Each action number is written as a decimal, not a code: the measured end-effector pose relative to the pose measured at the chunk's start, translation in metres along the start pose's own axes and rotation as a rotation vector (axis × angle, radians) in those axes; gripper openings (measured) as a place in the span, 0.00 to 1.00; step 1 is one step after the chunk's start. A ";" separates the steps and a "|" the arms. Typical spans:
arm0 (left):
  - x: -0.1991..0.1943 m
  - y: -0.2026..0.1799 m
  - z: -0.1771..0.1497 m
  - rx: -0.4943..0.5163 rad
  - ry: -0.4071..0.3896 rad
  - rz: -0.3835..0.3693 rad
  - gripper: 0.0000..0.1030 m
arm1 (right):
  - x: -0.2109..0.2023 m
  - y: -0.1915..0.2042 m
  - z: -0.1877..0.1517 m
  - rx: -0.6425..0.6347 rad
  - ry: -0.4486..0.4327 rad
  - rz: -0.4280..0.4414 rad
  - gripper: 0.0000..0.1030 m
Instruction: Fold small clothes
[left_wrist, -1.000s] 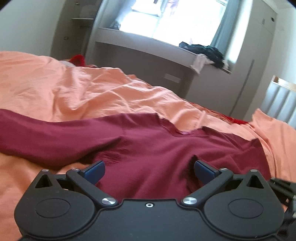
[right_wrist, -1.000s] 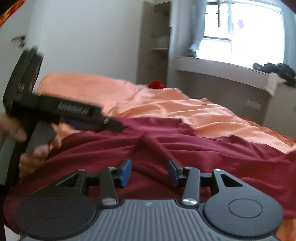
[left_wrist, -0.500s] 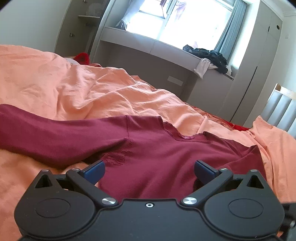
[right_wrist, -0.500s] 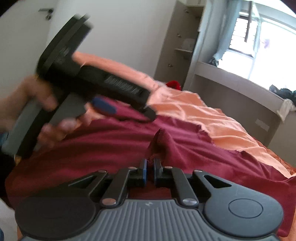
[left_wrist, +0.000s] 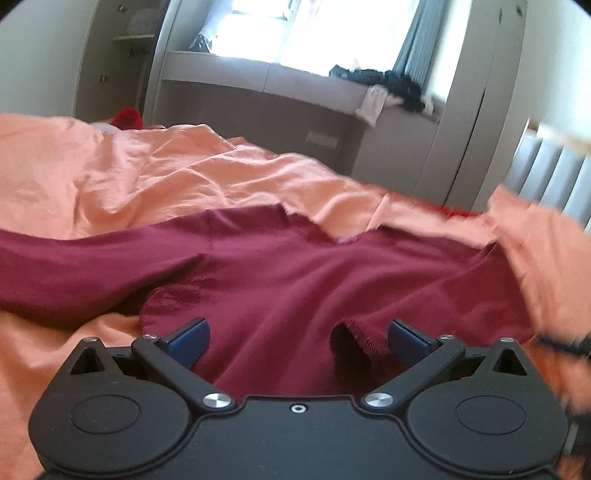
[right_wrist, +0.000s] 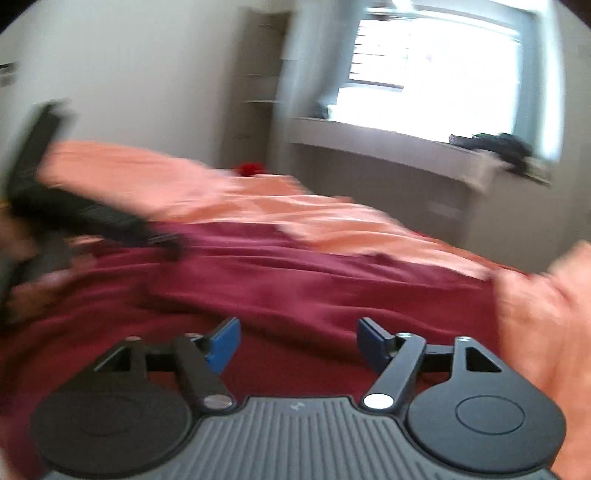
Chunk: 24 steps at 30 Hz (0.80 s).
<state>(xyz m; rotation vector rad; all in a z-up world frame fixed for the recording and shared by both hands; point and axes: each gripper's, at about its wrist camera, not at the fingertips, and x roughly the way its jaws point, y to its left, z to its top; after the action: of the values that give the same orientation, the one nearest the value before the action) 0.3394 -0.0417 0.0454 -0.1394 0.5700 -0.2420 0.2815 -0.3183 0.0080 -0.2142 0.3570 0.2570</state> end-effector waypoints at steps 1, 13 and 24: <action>0.001 -0.003 -0.002 0.026 0.004 0.019 0.99 | 0.006 -0.013 -0.001 0.028 -0.004 -0.063 0.80; 0.003 -0.003 -0.016 0.114 0.011 0.083 1.00 | 0.076 -0.122 -0.041 0.129 0.041 -0.533 0.90; -0.007 0.009 -0.019 0.054 -0.034 0.016 0.99 | 0.107 -0.131 -0.012 0.039 -0.063 -0.509 0.94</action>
<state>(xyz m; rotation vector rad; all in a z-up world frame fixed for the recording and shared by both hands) 0.3254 -0.0326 0.0314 -0.0870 0.5298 -0.2391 0.4118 -0.4229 -0.0212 -0.2501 0.2344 -0.2444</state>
